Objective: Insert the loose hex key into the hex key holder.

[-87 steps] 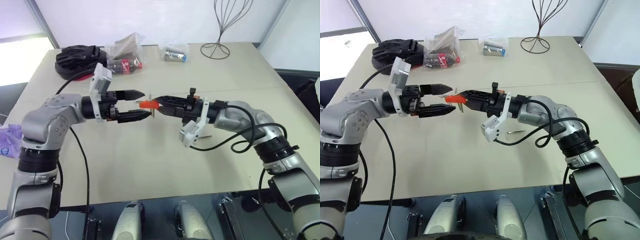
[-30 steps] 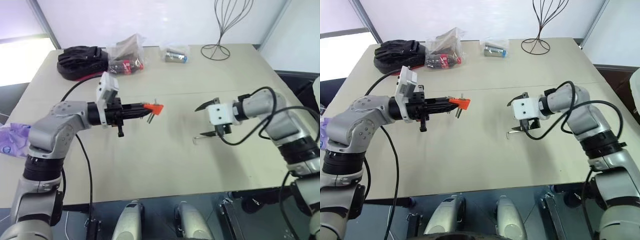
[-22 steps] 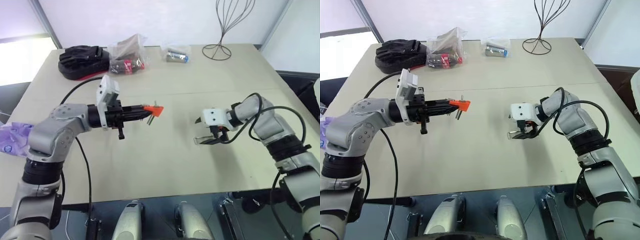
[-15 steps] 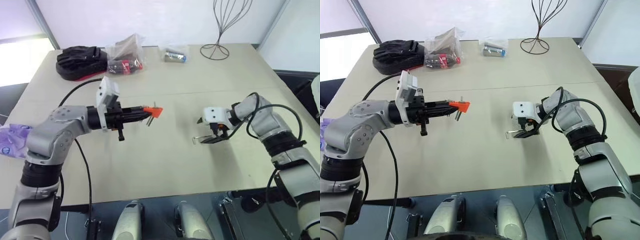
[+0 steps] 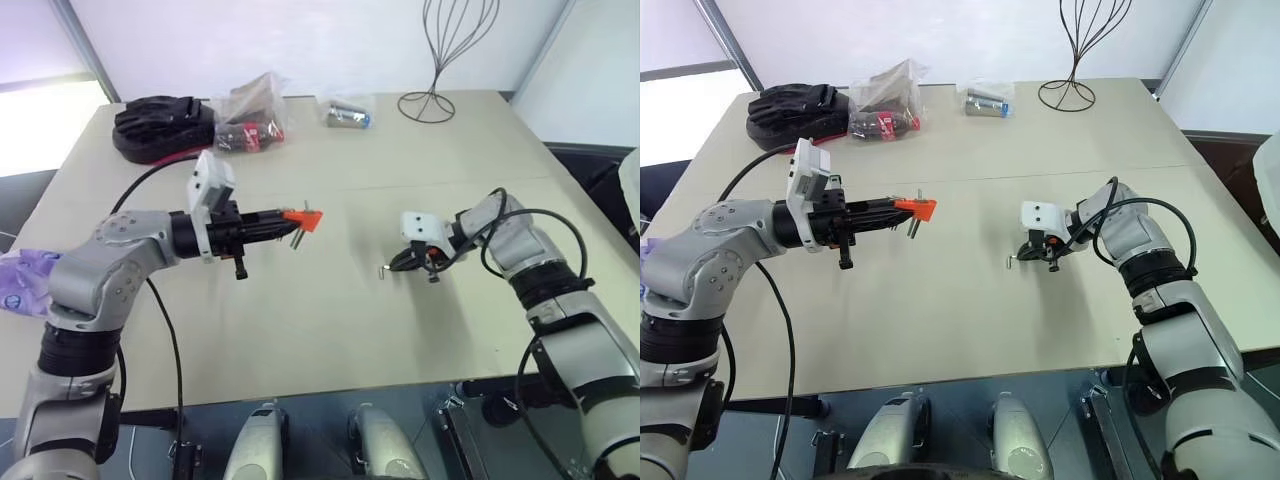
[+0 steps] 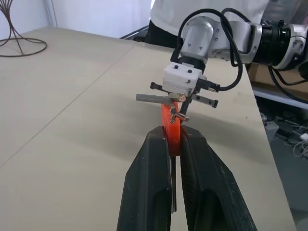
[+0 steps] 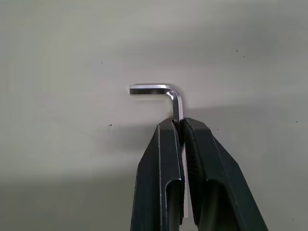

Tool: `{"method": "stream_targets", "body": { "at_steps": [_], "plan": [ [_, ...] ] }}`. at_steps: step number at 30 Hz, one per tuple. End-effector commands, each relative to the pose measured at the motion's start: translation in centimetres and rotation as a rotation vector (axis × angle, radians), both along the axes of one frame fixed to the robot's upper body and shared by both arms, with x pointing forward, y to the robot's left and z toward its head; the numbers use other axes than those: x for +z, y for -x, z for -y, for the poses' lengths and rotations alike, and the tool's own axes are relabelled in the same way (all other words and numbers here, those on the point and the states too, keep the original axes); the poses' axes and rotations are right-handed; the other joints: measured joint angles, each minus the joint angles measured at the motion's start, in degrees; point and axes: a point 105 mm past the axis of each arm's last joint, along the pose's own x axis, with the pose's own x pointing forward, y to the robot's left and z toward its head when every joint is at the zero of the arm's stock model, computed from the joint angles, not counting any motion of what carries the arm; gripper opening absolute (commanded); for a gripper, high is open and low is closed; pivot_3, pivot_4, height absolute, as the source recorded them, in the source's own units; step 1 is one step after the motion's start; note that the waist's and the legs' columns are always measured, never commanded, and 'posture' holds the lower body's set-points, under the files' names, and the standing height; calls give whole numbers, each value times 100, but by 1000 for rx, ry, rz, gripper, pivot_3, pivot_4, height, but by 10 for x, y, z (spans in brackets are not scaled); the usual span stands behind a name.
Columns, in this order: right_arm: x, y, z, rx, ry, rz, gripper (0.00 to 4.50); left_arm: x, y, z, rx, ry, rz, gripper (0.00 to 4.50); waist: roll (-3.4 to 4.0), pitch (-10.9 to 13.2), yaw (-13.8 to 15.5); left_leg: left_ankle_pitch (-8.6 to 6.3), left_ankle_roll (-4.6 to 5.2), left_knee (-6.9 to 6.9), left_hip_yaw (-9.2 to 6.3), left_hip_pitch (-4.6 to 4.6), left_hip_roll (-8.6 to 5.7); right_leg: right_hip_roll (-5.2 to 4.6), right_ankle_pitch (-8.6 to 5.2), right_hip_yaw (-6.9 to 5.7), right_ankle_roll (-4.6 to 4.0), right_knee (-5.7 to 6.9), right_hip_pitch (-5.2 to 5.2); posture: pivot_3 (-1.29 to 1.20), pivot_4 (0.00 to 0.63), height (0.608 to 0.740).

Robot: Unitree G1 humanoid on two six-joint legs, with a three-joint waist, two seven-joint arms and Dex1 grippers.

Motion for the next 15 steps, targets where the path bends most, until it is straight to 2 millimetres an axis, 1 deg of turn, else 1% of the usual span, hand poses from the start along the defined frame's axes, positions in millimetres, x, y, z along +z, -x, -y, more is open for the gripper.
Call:
{"method": "stream_targets", "body": {
  "at_steps": [1,3,4,6,7,8,10,12,15],
  "plan": [
    [40,-28,-16,-126,-190,312,10,11,3,-1,4,10,55,0,2,1,-8,0,0,-2,0,0,1,0,0,3,0,1,-3,0,150,740],
    [67,-33,-25,-160,-326,483,10,11,2,-1,6,11,57,0,5,3,5,0,0,-8,-2,-1,1,0,0,7,0,2,-9,0,150,740],
    [78,-32,-28,-191,-386,535,10,11,2,0,7,11,60,0,5,4,12,0,0,-11,-4,-4,1,-1,0,10,0,2,-14,0,150,740],
    [107,-28,-35,-262,-563,644,10,12,-2,0,25,17,76,0,5,4,23,0,-1,-15,-6,-17,2,-3,0,11,1,0,-27,0,150,740],
    [124,-25,-37,-314,-681,683,10,12,-4,0,38,22,84,0,5,4,27,0,-1,-14,-11,-29,5,-3,0,10,2,0,-37,0,150,740],
    [134,-22,-38,-350,-757,703,10,13,-6,0,47,26,89,0,5,4,35,1,-1,-13,-12,-42,6,-4,0,10,2,2,-49,0,150,740],
    [156,-10,-41,-418,-920,729,10,15,-11,1,68,38,116,0,5,4,52,1,-2,-9,-17,-54,5,-5,1,7,3,3,-57,0,150,740],
    [169,0,-41,-469,-1038,735,10,18,-16,2,94,56,139,0,5,4,70,1,-2,-6,-23,-60,5,-8,1,0,3,3,-57,0,150,740],
    [177,8,-45,-516,-1147,651,10,23,-26,2,150,83,193,0,5,4,73,1,-2,-1,-24,-63,0,-12,1,-2,4,3,-56,0,150,740]
  ]
}}
